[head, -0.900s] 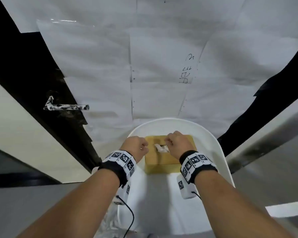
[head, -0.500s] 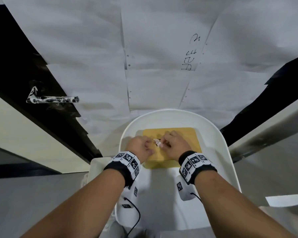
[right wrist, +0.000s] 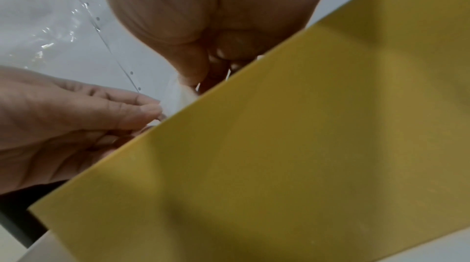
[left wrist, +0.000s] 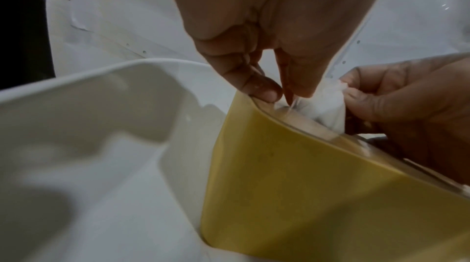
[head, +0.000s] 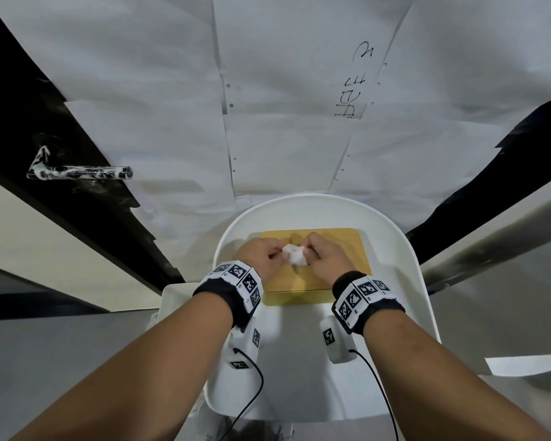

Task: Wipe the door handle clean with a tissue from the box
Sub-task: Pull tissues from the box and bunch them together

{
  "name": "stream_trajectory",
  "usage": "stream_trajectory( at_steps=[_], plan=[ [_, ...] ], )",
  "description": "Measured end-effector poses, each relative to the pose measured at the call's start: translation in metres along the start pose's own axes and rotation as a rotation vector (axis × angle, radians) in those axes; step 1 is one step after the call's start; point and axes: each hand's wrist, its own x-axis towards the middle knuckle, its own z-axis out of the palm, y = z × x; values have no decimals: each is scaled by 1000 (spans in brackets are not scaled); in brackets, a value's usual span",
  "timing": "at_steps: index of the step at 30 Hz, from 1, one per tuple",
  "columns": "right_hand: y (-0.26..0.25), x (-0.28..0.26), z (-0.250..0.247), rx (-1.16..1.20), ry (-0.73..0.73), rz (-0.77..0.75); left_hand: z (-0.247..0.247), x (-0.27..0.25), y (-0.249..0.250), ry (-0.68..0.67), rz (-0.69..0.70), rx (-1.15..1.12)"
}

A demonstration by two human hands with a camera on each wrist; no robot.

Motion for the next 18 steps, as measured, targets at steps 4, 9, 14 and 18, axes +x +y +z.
stream_trajectory(
  at_steps=[4, 9, 14, 18],
  plan=[
    [-5, -5, -5, 132, -9, -18, 2, 4, -5, 20, -42, -23],
    [-12, -4, -5, 19, 18, -47, 1, 7, -8, 20, -73, -62],
    [-14, -1, -6, 82, 63, -3, 2, 7, -5, 28, -97, -149],
    [-14, 0, -9, 131, 86, -17, 3, 5, -5, 42, -116, -151]
  ],
)
